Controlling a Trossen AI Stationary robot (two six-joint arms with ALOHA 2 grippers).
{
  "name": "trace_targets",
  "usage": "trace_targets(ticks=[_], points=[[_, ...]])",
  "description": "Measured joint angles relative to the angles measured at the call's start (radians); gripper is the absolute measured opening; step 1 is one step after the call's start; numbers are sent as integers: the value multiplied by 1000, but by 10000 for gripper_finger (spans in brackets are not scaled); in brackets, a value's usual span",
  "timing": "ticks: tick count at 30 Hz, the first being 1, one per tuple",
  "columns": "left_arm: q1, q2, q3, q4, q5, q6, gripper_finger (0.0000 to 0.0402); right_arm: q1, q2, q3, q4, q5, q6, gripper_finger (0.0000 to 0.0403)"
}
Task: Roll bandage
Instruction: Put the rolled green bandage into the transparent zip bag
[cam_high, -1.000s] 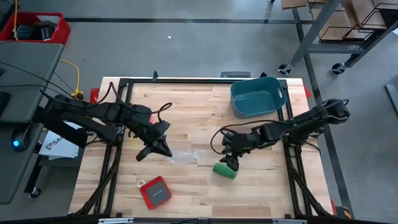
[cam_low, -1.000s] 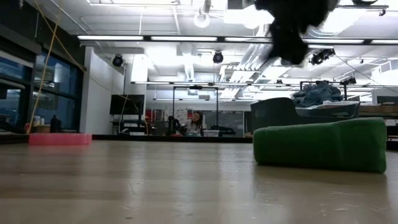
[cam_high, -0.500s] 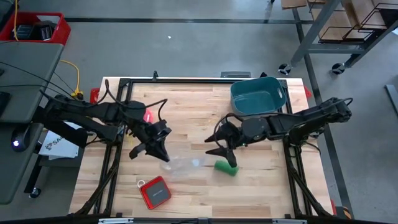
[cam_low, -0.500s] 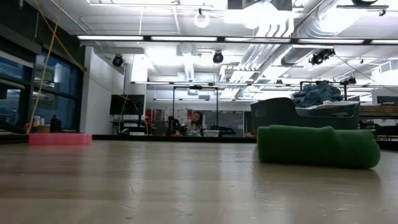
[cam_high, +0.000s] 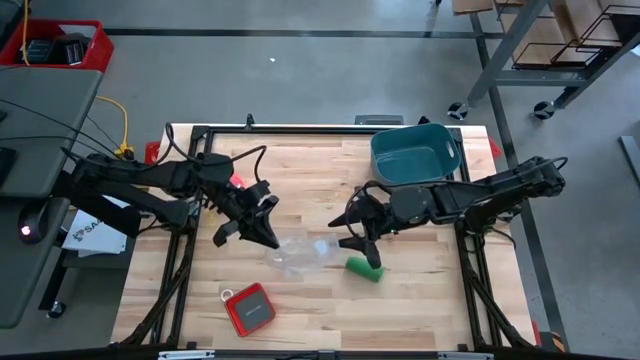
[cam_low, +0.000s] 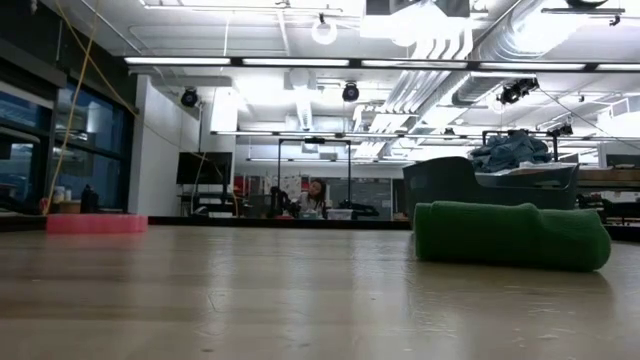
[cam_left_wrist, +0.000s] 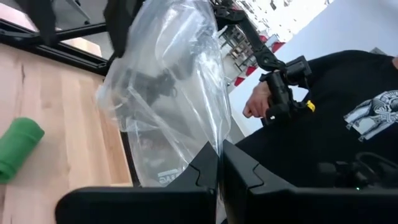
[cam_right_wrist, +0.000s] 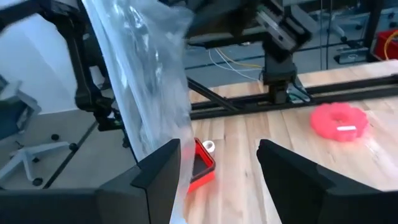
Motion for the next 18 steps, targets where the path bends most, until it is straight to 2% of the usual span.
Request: trace_targets(ticks=[10,14,16,18], points=[[50,0,0,-2,-18,10,0,3,-6,0,20,-45,18,211],[73,0,0,-2,-23,26,0,5,-15,0,24,-19,20,210],[85,0,0,-2,-38,27,0,5,-14,0,22,-3,22,200],[98,0,0,-2,-41,26,0,9,-10,0,21,35,21,169]])
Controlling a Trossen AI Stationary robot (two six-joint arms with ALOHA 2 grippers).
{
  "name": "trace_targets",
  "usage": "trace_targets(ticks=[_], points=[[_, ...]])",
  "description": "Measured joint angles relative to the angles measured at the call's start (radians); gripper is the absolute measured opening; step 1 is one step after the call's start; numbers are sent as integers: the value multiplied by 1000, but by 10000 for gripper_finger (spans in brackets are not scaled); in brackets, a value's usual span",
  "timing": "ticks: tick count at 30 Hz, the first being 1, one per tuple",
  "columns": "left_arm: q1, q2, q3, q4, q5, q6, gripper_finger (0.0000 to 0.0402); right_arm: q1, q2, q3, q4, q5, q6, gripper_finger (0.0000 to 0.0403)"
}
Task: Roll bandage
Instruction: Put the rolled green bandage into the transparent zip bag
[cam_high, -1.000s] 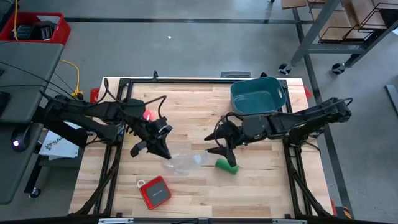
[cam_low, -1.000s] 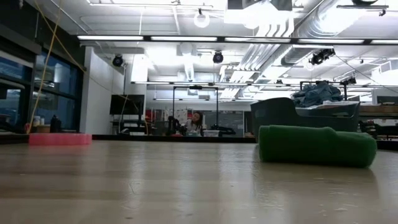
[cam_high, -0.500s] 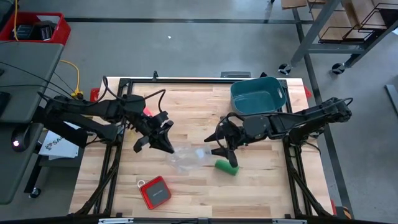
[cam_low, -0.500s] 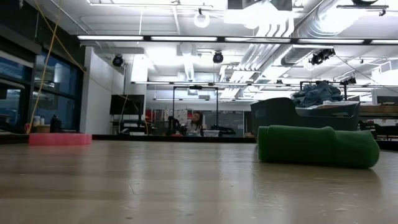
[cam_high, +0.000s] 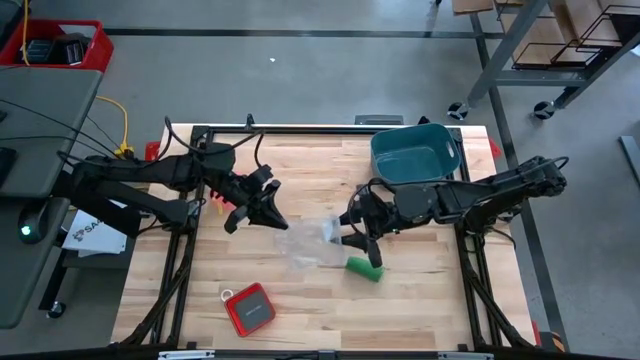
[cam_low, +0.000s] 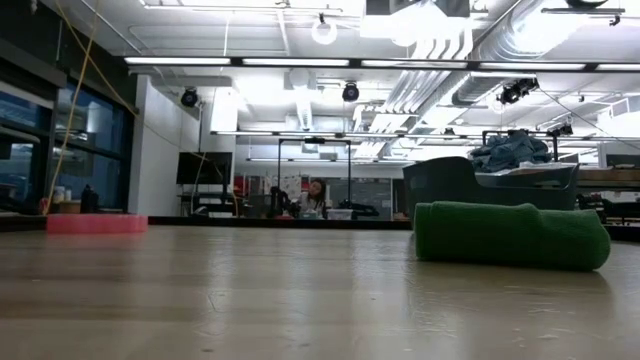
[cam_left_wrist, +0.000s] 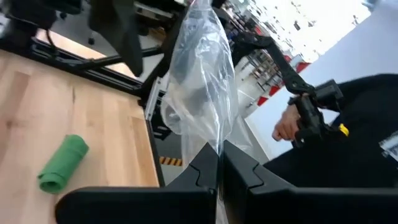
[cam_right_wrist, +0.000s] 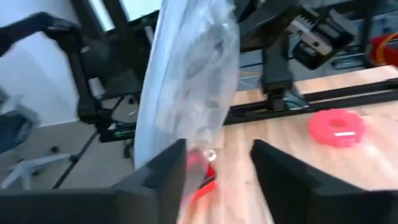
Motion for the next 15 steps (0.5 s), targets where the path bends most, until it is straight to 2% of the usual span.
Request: trace_targets(ticks=[2,4,5,10,15], points=[[6,0,0,0,-1,-13,0,9,0,0,0,44,-4,112],[7,0,0,-4,-2,-64,0,11,0,0,-9,70,-12,38],[9,0,0,-17,-1,-95,2,11,0,0,-25,80,-7,20],[12,0,0,-167,-27,-127,29,2,1,0,-201,146,84,2],[10,0,0,-369,-142,20,89,-4,-2,0,-418,164,185,0]])
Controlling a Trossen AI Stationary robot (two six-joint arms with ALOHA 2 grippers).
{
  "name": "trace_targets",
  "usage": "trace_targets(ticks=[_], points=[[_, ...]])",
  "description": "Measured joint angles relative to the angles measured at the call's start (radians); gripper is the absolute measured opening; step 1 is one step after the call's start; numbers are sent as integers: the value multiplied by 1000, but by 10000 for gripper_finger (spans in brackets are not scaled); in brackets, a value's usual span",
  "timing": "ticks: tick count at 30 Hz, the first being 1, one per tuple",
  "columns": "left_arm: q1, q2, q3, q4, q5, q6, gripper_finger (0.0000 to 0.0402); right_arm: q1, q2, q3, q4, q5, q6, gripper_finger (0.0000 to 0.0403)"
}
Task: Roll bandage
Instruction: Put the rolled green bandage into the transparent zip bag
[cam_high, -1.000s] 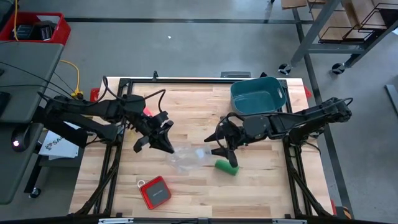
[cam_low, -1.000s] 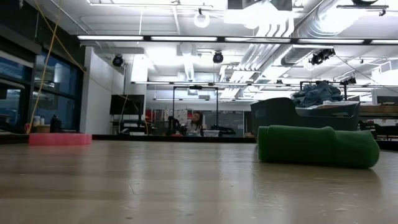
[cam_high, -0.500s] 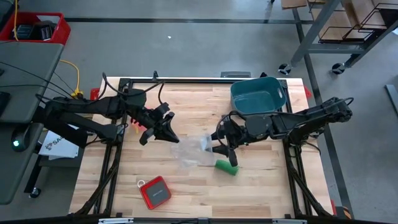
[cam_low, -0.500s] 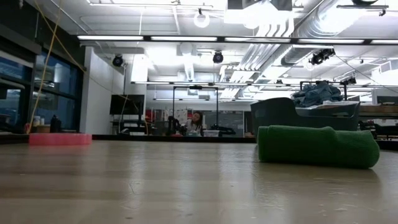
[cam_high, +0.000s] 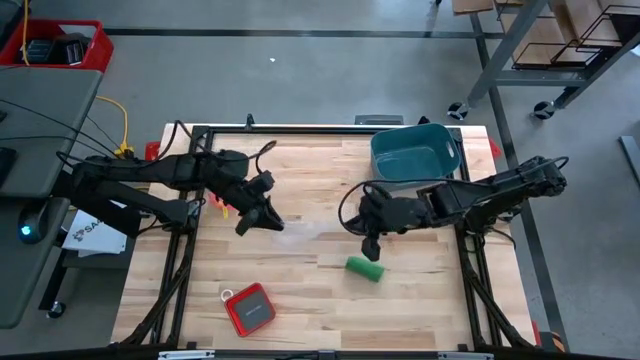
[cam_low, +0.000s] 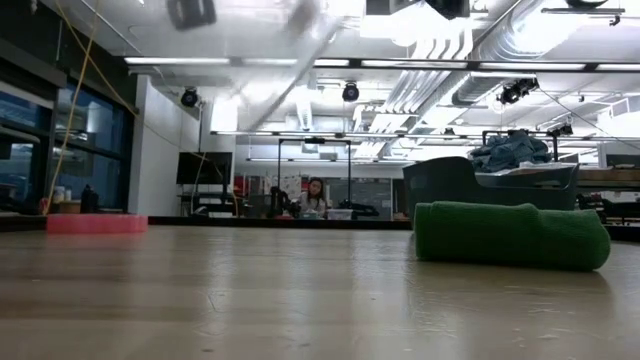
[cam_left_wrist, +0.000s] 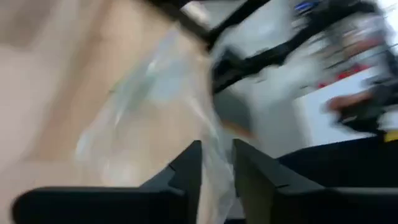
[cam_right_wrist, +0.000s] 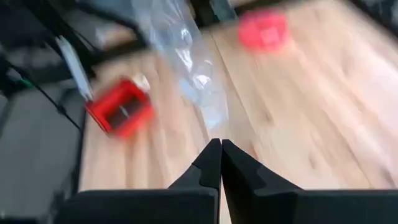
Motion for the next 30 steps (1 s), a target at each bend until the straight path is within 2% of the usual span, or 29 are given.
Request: trace_targets(ticks=[4,7,10,14,16,23,28,30], points=[[0,0,0,-51,-176,132,140,-1,3,-1,-59,0,21,0],[3,0,0,13,-184,152,151,-1,2,-1,-57,0,23,0],[3,-3,1,2,-184,154,117,-1,-1,-1,-73,0,23,0],[3,-3,2,-80,-188,167,23,-1,-1,-1,-89,-1,31,0],[3,-3,2,-154,-211,166,13,-1,-1,-1,-89,-4,32,0],[4,4,2,-376,-301,152,71,-1,-1,-1,-89,-20,85,0],[-4,48,-41,-594,-376,178,144,-1,1,-1,-90,-19,111,0],[-18,69,-90,-624,-403,180,174,-1,3,-1,-91,-19,111,0]])
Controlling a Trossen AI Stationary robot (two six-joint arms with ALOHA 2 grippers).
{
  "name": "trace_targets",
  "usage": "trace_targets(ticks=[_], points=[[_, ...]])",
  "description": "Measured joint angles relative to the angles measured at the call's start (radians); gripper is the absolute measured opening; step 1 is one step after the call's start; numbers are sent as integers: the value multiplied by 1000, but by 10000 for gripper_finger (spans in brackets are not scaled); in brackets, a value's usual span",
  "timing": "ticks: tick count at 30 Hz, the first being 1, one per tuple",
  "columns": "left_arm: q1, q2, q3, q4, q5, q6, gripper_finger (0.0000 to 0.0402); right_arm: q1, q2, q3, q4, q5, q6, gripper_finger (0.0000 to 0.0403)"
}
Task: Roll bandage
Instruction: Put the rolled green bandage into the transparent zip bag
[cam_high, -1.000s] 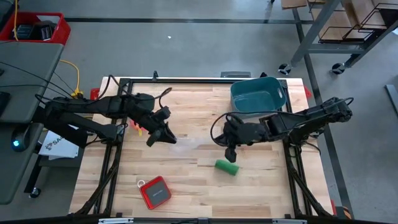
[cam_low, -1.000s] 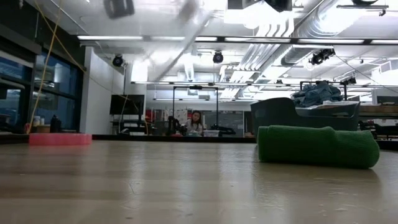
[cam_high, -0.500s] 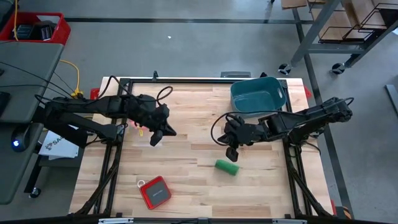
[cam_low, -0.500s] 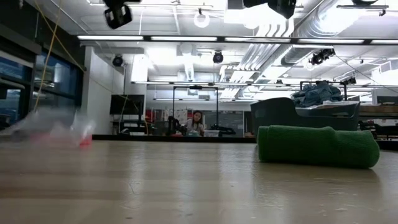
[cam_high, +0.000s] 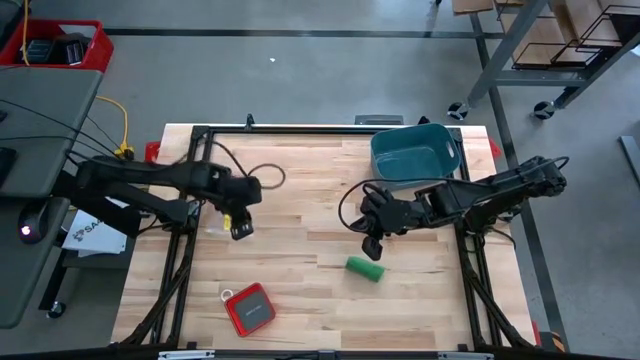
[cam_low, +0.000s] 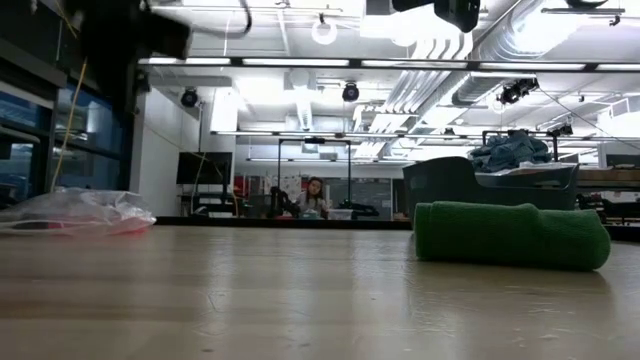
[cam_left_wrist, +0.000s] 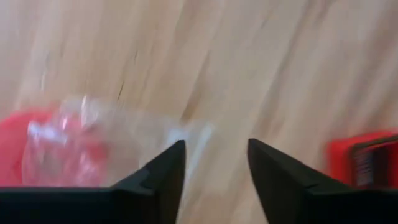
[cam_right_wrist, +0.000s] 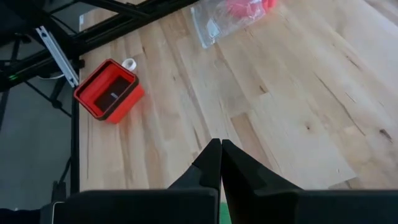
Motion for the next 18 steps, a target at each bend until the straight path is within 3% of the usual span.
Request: trace_targets(ticks=[6,12,18], points=[[-9,54,-157,-36,-70,68,227,0,5,0,0,0,10,0],[-1,99,-275,68,8,157,221,0,5,0,-1,0,16,0],[-10,143,-282,89,22,192,208,0,5,0,-8,0,16,0]])
